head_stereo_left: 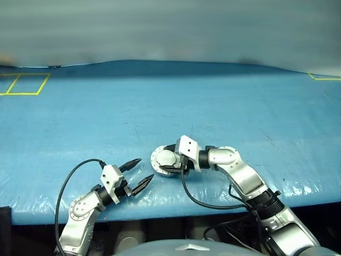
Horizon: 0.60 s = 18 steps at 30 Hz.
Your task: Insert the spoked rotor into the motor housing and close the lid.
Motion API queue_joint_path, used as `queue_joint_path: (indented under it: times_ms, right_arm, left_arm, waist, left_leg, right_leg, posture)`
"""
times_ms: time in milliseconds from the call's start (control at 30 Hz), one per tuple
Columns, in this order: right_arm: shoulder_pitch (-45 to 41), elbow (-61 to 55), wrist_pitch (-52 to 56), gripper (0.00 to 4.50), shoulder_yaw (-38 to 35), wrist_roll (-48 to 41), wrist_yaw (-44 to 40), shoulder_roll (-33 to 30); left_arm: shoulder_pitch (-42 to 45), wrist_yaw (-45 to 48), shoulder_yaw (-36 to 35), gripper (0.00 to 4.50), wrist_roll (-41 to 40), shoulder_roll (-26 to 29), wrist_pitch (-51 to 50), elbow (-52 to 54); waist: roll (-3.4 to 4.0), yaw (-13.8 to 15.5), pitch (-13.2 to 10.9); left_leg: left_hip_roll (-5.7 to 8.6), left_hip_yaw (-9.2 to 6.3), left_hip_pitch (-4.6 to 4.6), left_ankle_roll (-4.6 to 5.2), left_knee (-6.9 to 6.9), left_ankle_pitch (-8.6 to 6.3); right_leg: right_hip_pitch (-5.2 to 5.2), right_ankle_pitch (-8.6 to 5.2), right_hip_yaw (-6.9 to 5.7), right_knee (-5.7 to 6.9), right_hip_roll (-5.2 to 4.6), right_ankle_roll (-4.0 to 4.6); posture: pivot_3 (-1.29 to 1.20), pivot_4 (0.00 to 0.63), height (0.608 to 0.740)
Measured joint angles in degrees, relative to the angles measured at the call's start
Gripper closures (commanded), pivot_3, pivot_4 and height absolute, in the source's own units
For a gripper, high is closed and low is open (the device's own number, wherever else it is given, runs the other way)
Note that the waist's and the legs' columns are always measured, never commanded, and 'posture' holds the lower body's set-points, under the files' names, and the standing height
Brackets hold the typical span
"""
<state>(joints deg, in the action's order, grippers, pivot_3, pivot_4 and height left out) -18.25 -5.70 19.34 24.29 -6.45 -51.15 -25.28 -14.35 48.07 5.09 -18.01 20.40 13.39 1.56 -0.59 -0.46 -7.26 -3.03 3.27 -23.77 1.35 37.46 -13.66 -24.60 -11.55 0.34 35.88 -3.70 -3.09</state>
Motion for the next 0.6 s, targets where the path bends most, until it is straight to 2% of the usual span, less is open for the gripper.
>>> queue_joint_path:
  times_ms: [233,600]
  right_arm:
    - [-1.01,-0.45,-0.52,1.43,1.27,1.88,0.29,-1.24]
    - [-0.96,-1.62,3.95,1.43,-0.95,-1.17,-1.51,-1.72]
  left_arm:
    - [0.01,-0.02,0.10,0.81,0.01,0.00,-0.51,0.02]
    - [0.06,0.43,0.09,0.81,-0.01,0.01,-0.52,0.01]
  waist:
    - [0.00,0.01,-0.01]
    - [-0.02,-0.02,-0.08]
  left_leg:
    - [0.03,0.00,0.03,-0.01,0.01,-0.03]
    - [0.04,-0.01,-0.05,-0.02,0.02,-0.09]
  right_leg:
    - [0.02,-0.01,-0.02,-0.01,0.04,-0.01]
    - [-0.03,-0.01,-0.04,-0.04,0.10,0.00]
  posture:
    - [0.00,0.150,0.740]
    - [0.00,0.150,0.740]
